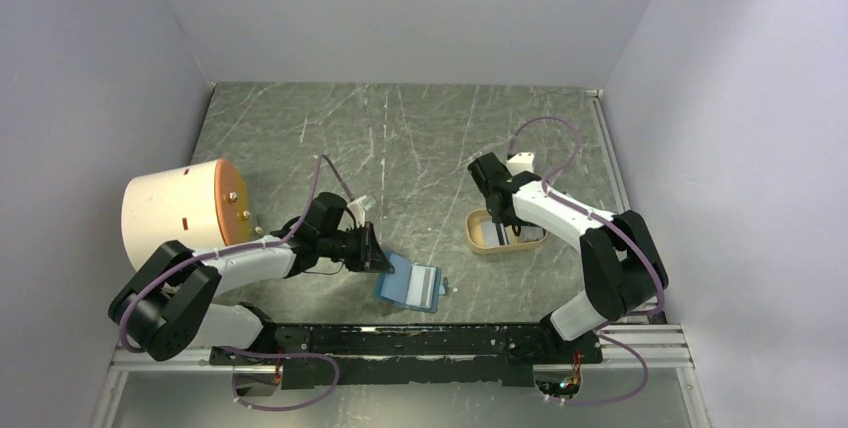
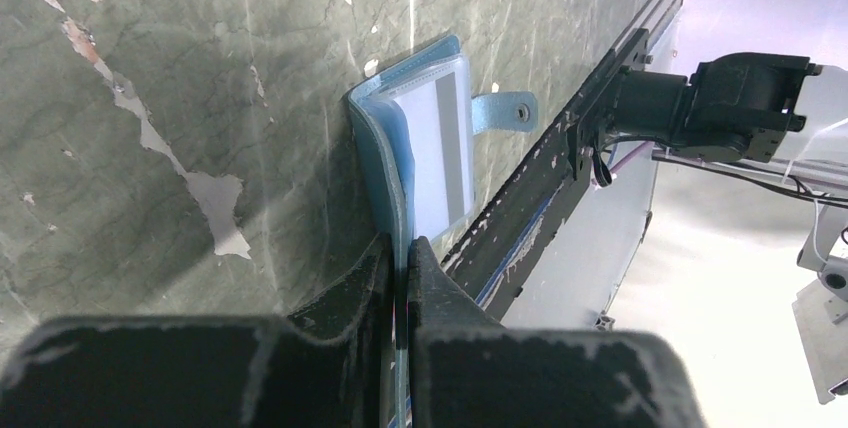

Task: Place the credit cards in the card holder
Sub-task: Pick up the credit card from the storage box, then insert the credit card into the card holder.

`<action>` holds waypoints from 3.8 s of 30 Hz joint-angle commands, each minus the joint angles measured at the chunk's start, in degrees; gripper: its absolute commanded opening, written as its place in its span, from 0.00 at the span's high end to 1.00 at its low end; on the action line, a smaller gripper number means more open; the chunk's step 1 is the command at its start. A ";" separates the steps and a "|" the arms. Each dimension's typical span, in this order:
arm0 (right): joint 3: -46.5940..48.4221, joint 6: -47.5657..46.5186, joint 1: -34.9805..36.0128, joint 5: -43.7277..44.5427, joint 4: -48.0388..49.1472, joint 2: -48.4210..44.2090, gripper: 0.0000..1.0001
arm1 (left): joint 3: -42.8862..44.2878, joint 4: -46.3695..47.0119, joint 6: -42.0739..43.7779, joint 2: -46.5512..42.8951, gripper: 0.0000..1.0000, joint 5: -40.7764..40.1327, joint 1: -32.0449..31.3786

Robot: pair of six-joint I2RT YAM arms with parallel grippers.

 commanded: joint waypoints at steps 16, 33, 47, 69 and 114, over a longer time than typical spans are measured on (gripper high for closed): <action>3.36 1.97 -1.15 3.92 -3.48 3.77 0.29 | -0.61 3.41 -0.14 -0.26 0.91 3.77 0.98; 2.17 0.51 -2.06 3.28 -2.31 -1.28 0.44 | -1.41 4.74 -0.93 -0.18 0.91 3.89 1.41; 1.33 -1.85 -2.06 1.43 -0.09 -2.70 0.60 | -1.80 4.77 -1.51 -0.63 0.91 3.51 1.39; -0.50 -5.11 -2.02 -3.43 3.07 -6.16 0.98 | -1.78 5.09 -2.07 -0.27 0.91 3.09 1.44; -29.43 21.06 22.89 -42.23 54.25 -27.55 1.00 | -5.17 9.01 -5.76 1.71 0.70 -5.00 5.25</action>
